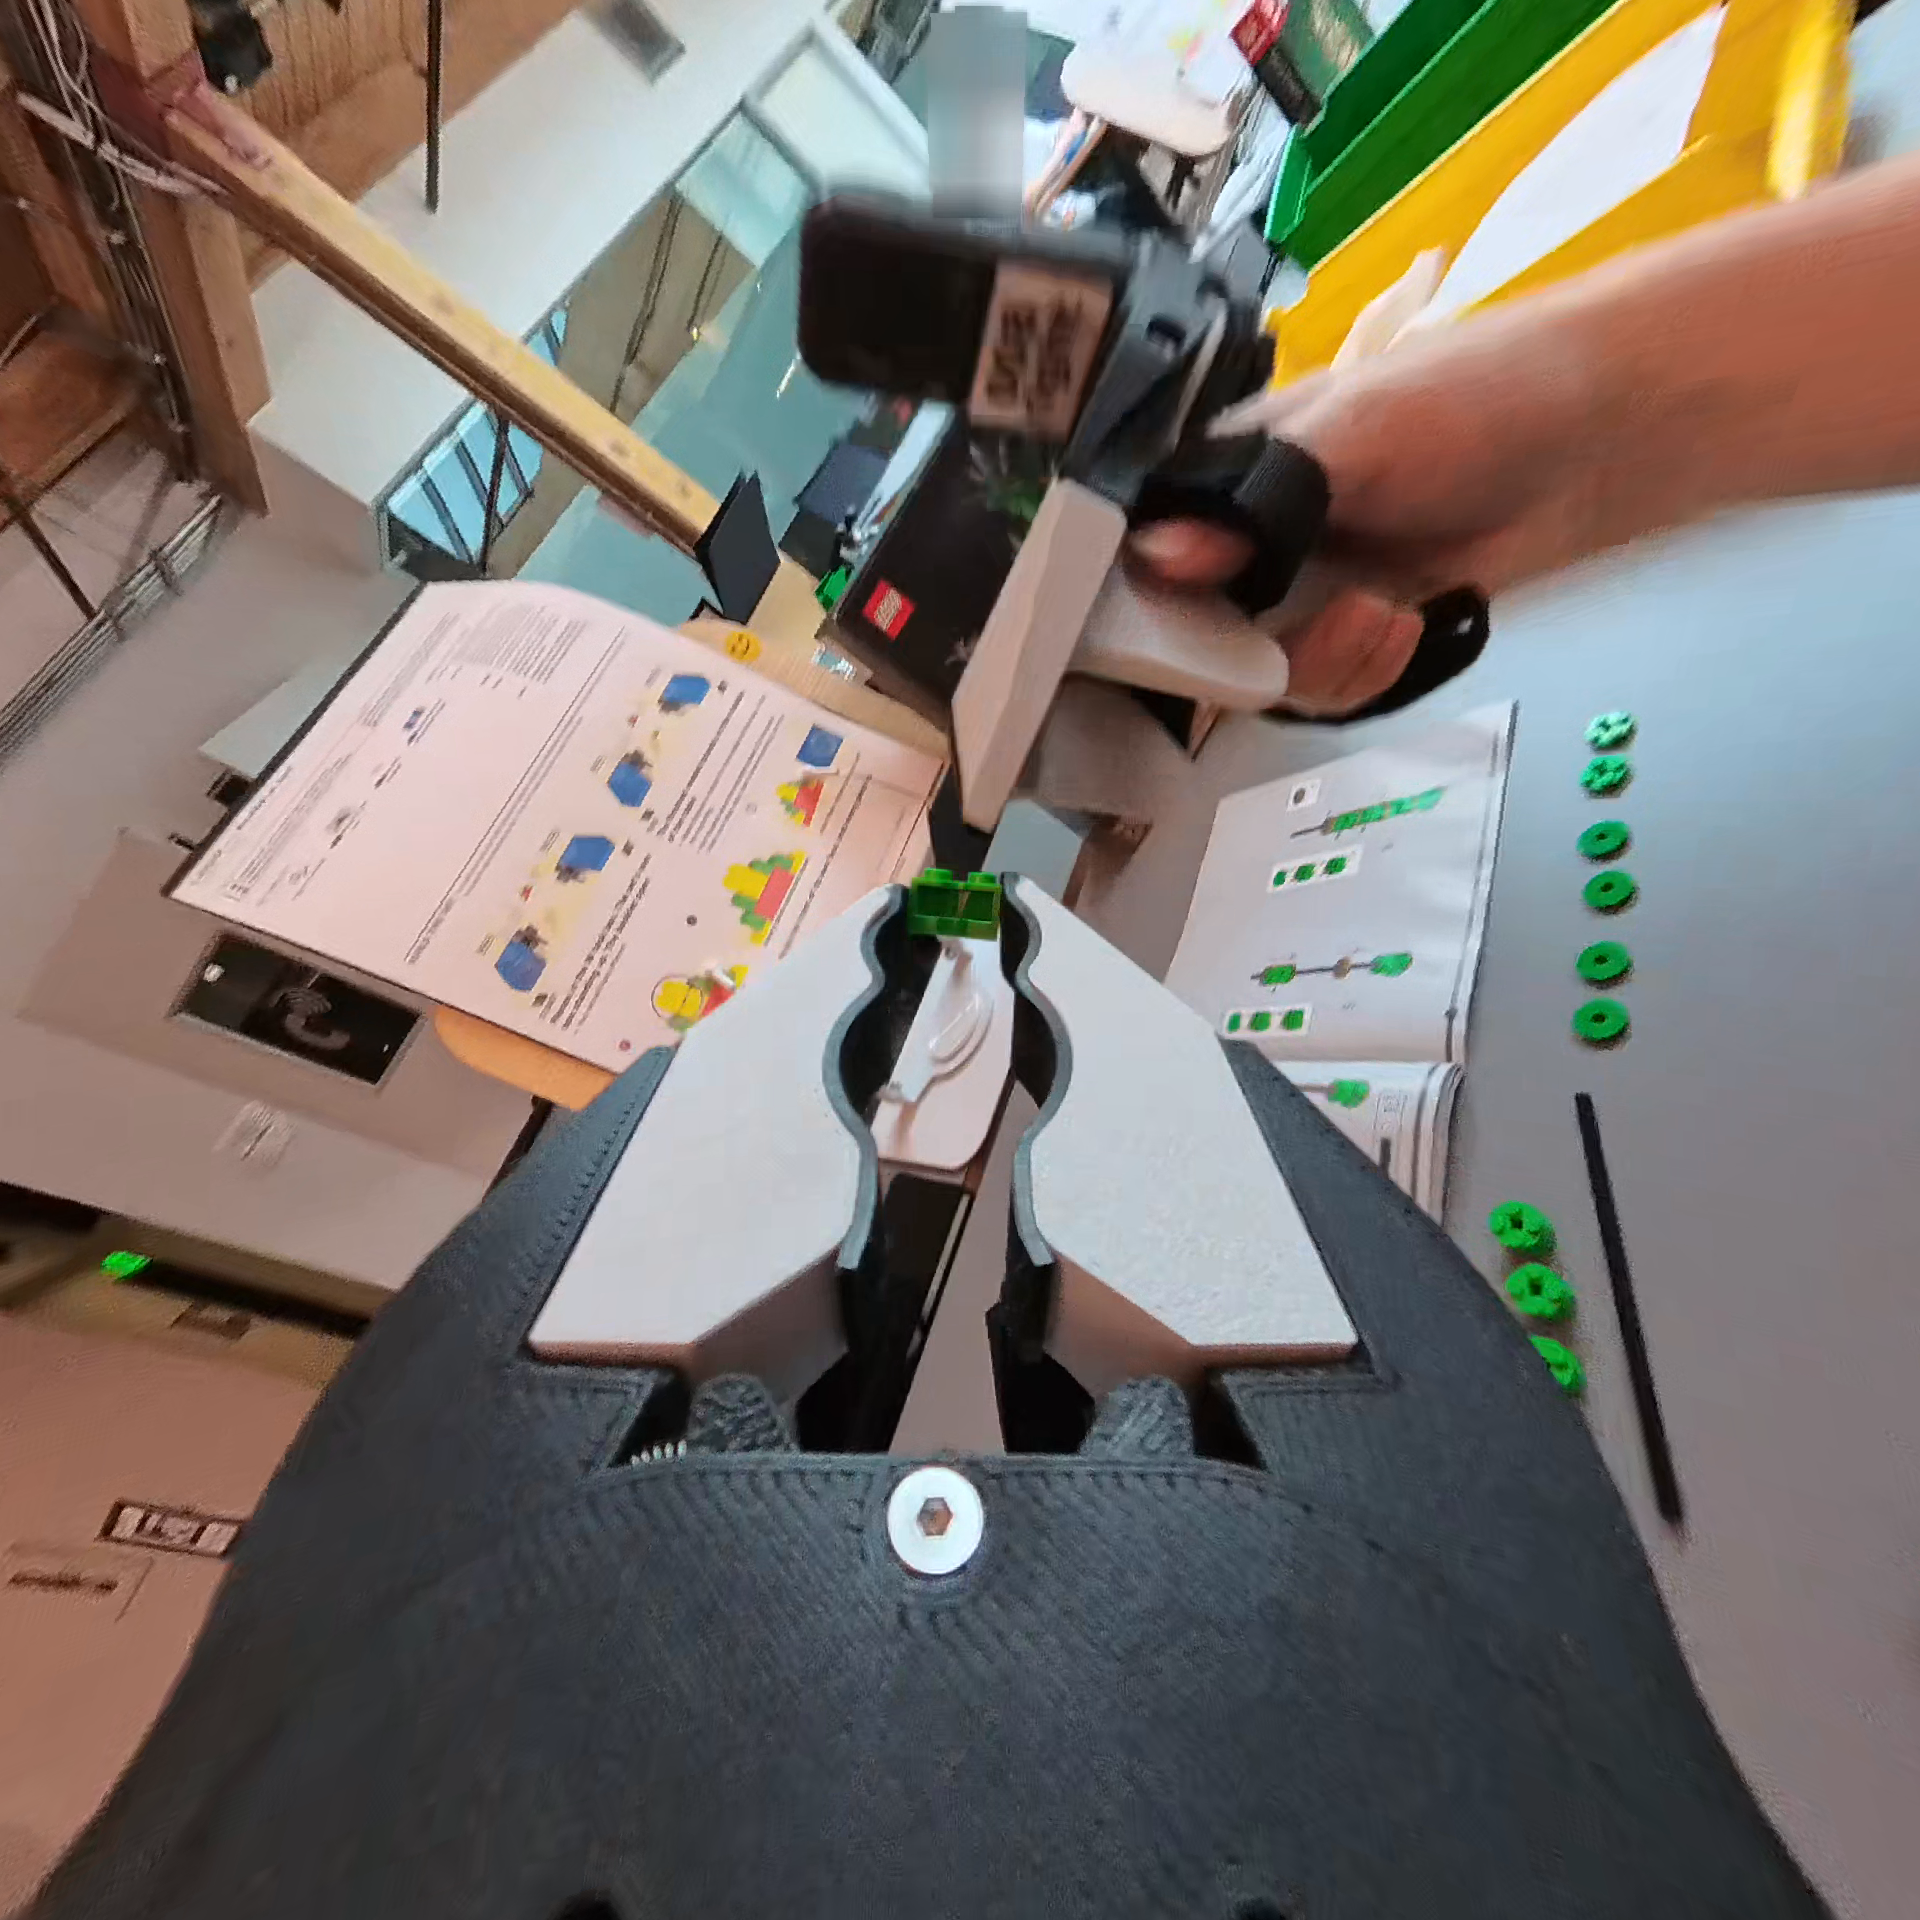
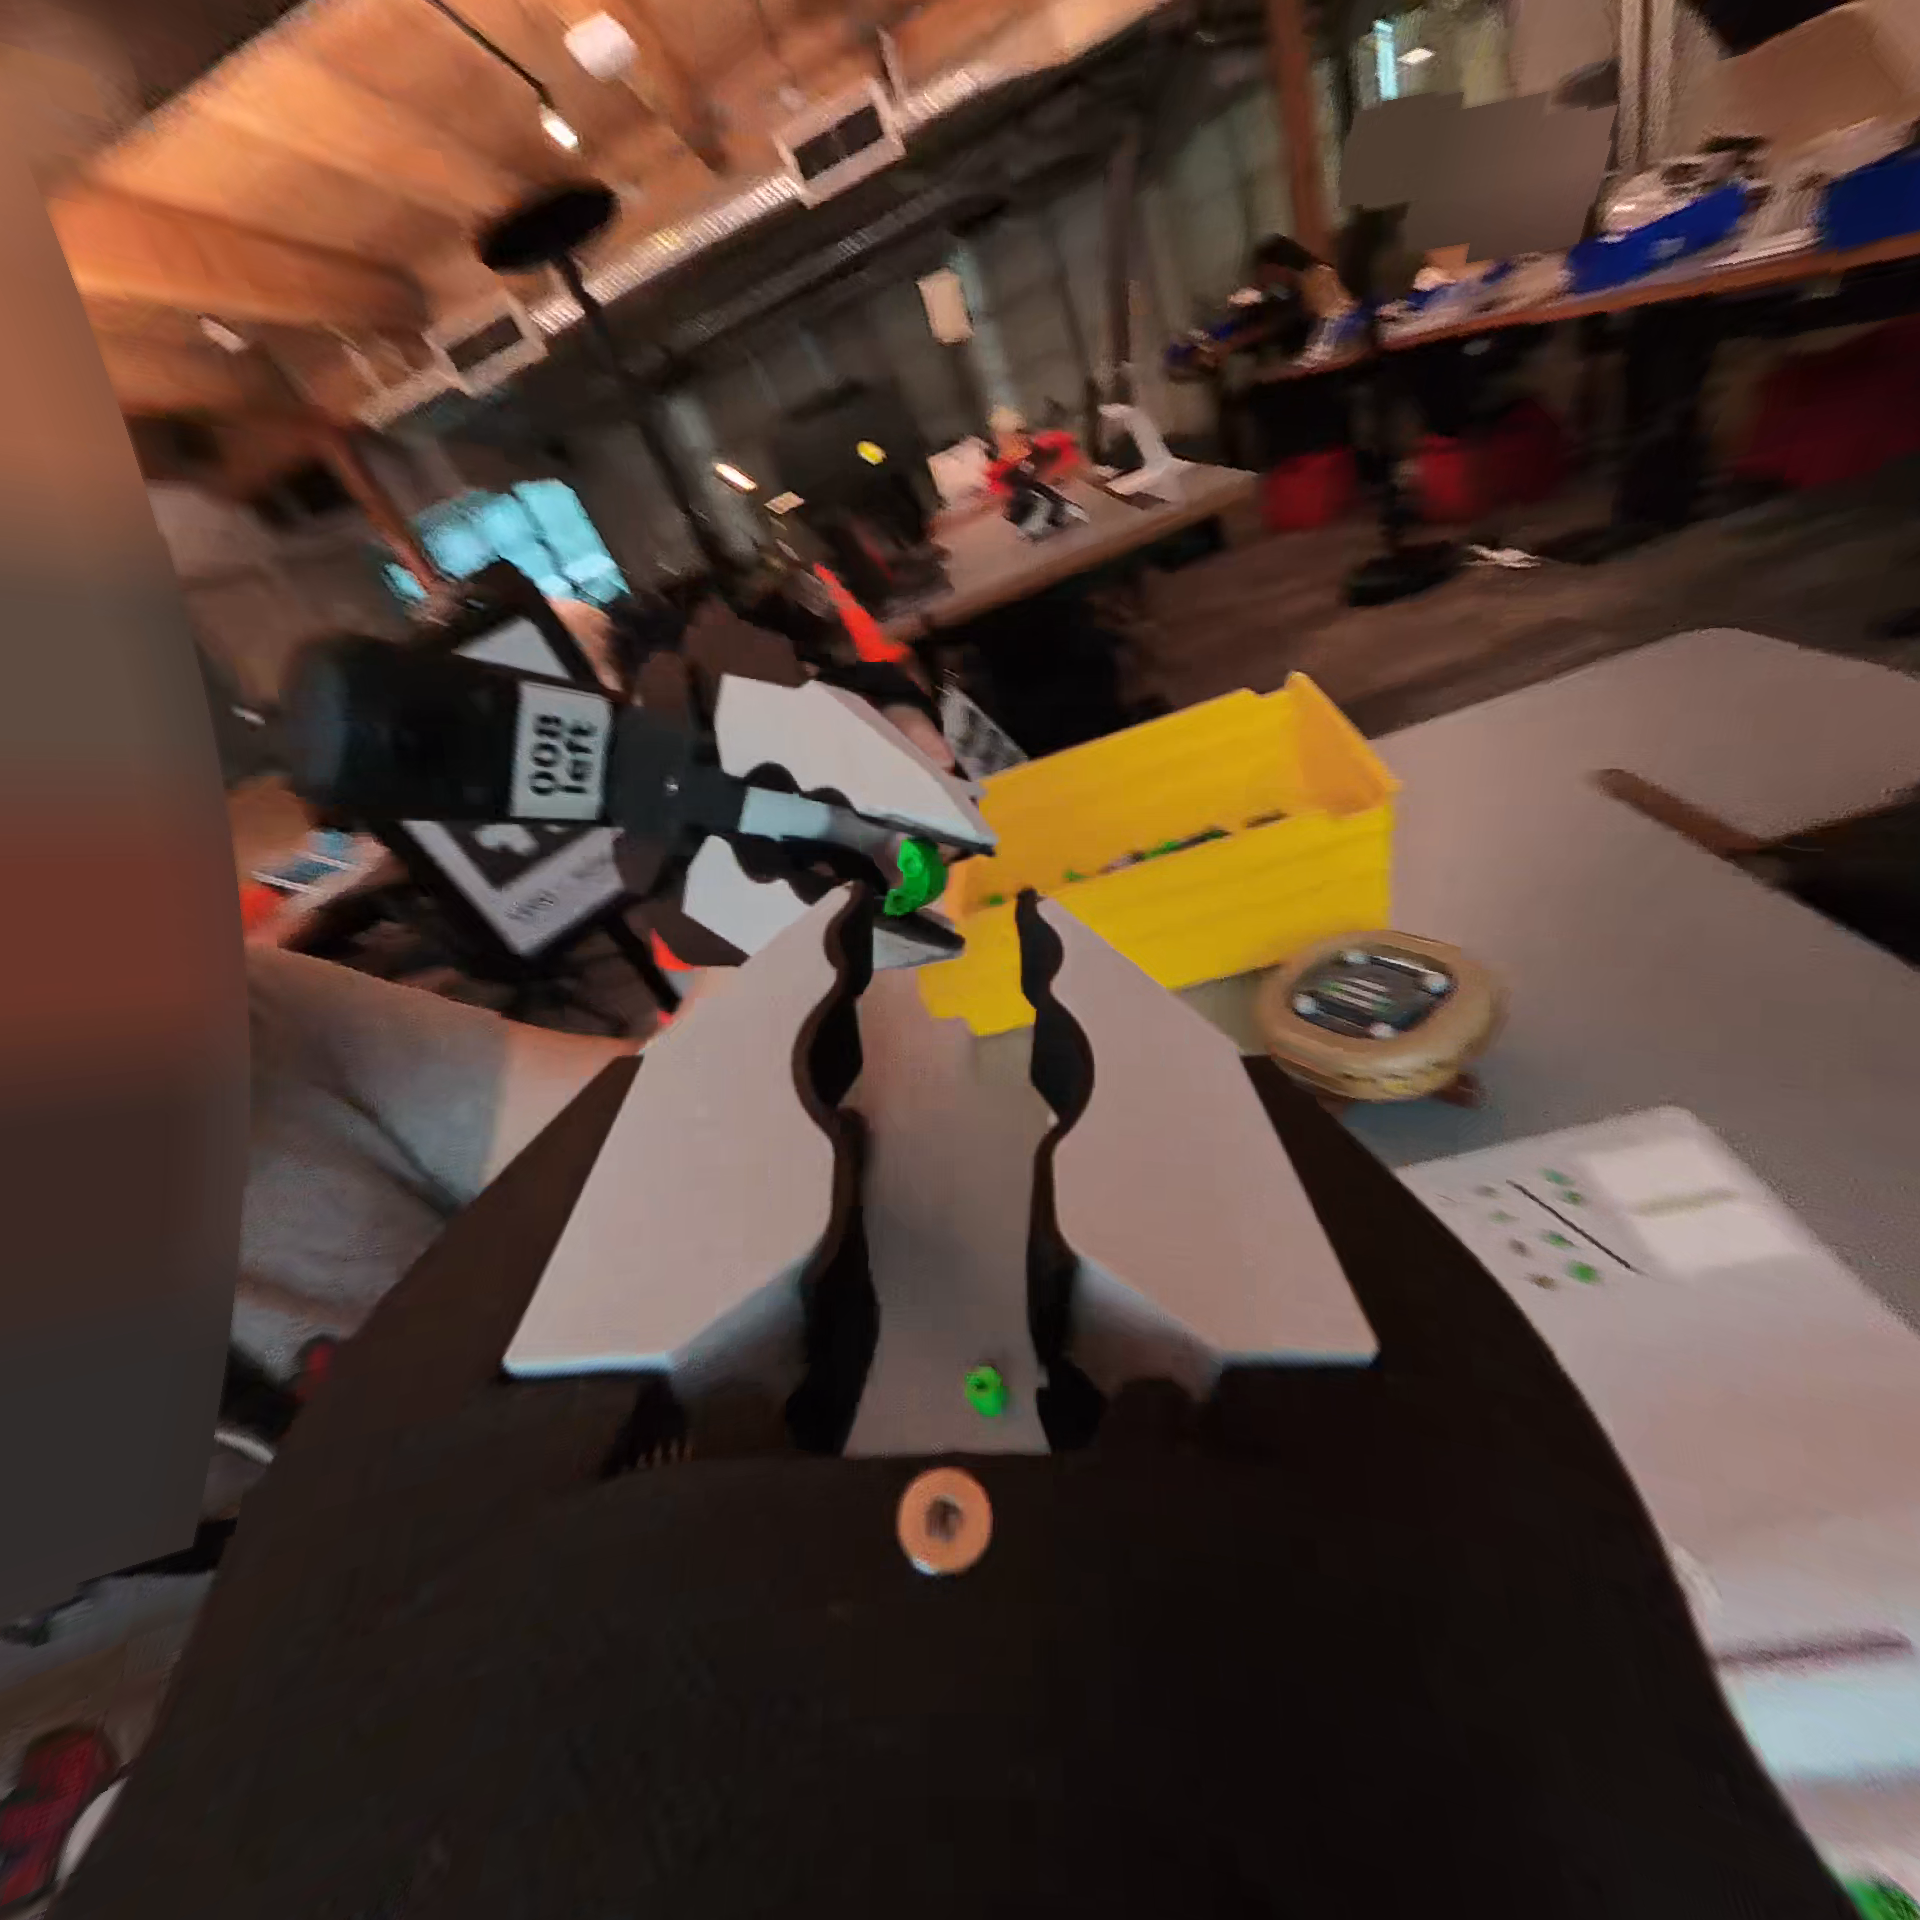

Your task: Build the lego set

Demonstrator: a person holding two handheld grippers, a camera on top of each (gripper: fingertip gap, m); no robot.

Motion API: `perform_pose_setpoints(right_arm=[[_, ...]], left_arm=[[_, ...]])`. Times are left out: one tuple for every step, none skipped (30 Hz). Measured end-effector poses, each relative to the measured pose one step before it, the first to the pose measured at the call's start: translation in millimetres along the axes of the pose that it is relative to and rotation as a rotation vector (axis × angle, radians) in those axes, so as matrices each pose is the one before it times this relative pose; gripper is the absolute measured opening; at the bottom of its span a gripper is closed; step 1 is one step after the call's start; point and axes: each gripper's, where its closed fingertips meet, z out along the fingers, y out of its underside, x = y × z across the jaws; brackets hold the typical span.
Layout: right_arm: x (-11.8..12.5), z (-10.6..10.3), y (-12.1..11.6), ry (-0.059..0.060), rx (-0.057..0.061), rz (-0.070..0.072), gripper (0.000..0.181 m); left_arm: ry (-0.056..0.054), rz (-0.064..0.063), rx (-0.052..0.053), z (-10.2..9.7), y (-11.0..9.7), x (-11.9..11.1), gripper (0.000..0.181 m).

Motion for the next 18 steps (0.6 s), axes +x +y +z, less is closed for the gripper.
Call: perform_pose_setpoints(right_arm=[[3.01, 1.03, 1.29, 0.0685, -0.0278, -0.0278, 0.026], [1.86, 0.79, -0.18, 0.0488, -0.0097, -0.0213, 0.026], [0.07, 0.72, -0.78, 0.0256, 0.0024, -0.0095, 0.025], [-0.81, 1.02, 0.62, 0.0084, -0.0054, 0.0015, 0.022], [1.41, 1.54, 3.19, 0.0141, -0.0209, 0.0066, 0.02], [4.86, 1.8, 4.98, 0.0323, -0.0303, 0.005, 0.02], [3.54, 1.77, 3.8, 0.0232, -0.0204, -0.0039, 0.019], [0.89, 1.26, 1.14, 0.0059, -0.0029, 0.0016, 0.018], [-3.49, 0.55, -1.07, -0.0227, 0.0088, 0.0023, 0.007], [-0.34, 0.47, -1.21, -0.0013, 0.0107, -0.0034, 0.007], [-0.14, 0.52, 0.3, 0.0004, 0.0008, -0.0088, 0.007], [-0.01, 0.54, 0.9, 0.0006, -0.0069, 0.0012, 0.007], [-0.5, 0.48, 0.46, -0.0031, -0.0043, 0.0058, 0.008], [-0.38, 0.25, 0.19, -0.0015, -0.0014, 0.0045, 0.008], [0.47, -0.01, 0.38, 0.004, -0.0029, 0.0006, 0.008], [0.8, 0.23, 0.7, 0.005, -0.0042, -0.0008, 0.008], [0.43, 0.03, 0.26, 0.0023, -0.002, 0.0025, 0.008], [0.04, -0.02, -0.07, -0.001, 0.0012, 0.0031, 0.008]], left_arm=[[-0.0026, 0.009, -0.0194, 2.29, 3.65, 0.56, 0.015], [-0.0026, 0.0098, -0.0185, 2.26, 3.29, 0.79, 0.015], [0.001, 0.0088, -0.0165, 2.28, 2.93, 1.4, 0.015], [0.0019, 0.0053, -0.0123, 1.97, 2.16, 1.47, 0.015], [-0.0008, 0.0022, -0.0086, 1.58, 1.65, 0.77, 0.015], [-0.0017, 0.0006, -0.0063, 1.17, 1.02, 0.32, 0.015], [0.0008, 0.0013, -0.0049, 0.76, 0.72, 0.67, 0.015], [0.0003, 0.0039, -0.0085, 0.6, 1.39, 0.51, 0.015], [-0.0053, 0.0059, -0.011, 0.57, 1.89, -0.43, 0.015], [-0.0066, 0.0041, -0.0028, -0.05, 0.73, -0.86, 0.015], [0.0002, -0.0001, 0.0008, -0.32, 0.15, -0.19, 0.015], [0.0061, -0.0024, -0.0024, -0.46, 0.52, 0.44, 0.015], [0.0021, -0.0019, 0.0003, -0.19, 0.14, -0.04, 0.015], [-0.0016, -0.0015, 0.0026, -0.14, -0.35, -0.31, 0.015], [0.0011, -0.0004, -0.0014, 0.13, 0.18, 0.27, 0.014], [0.001, 0.0025, -0.0045, 0.32, 0.59, 0.36, 0.015], [-0.0007, 0.004, -0.0032, 0.45, 0.4, 0.25, 0.015], [-0.0007, 0.0023, -0.002, 0.38, 0.3, 0.24, 0.015]])
